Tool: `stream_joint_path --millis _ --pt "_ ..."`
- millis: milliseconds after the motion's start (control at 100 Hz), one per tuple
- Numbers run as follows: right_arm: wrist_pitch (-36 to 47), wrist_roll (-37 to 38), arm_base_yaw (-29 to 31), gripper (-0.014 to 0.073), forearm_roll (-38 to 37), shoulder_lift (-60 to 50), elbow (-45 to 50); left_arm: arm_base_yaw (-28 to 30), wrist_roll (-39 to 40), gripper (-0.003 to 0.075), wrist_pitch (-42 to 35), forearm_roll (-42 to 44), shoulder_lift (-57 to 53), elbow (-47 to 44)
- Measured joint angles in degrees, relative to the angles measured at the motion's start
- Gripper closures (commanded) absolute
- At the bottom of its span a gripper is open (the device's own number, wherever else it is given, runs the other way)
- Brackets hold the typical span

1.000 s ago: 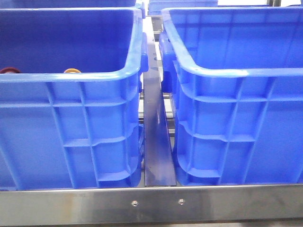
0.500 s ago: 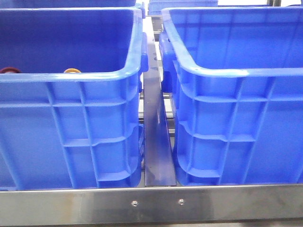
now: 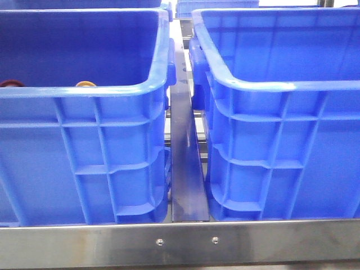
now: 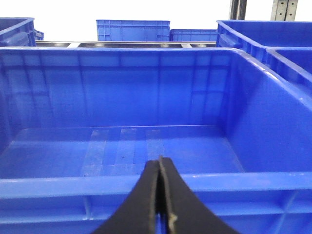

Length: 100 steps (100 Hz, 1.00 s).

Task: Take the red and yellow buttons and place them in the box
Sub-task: 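Lower the left gripper into the button crate and grasp a red-capped button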

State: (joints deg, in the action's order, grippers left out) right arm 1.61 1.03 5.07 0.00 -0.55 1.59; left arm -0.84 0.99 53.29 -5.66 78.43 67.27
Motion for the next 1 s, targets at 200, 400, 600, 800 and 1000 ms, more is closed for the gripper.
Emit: stream_joint_path --millis 200,400,600,800,1000 --pt "0.0 0.0 0.0 0.0613 0.0 0.0 0.0 -2.2 0.7 0.0206 4.1 0.0 8.4 5.6" --pt "0.0 0.0 0.0 0.0613 0.0 0.0 0.0 -4.3 1.9 0.0206 4.5 -0.3 14.6 9.9" --pt "0.0 0.0 0.0 0.0613 0.0 0.0 0.0 -4.3 3.0 0.0206 5.4 -0.3 20.3 13.8" --pt "0.0 0.0 0.0 0.0613 0.0 0.0 0.0 -4.3 3.1 0.0206 5.5 -0.3 24.0 16.0" --pt "0.0 0.0 0.0 0.0613 0.0 0.0 0.0 -4.3 3.1 0.0207 5.5 -0.3 26.4 16.9"
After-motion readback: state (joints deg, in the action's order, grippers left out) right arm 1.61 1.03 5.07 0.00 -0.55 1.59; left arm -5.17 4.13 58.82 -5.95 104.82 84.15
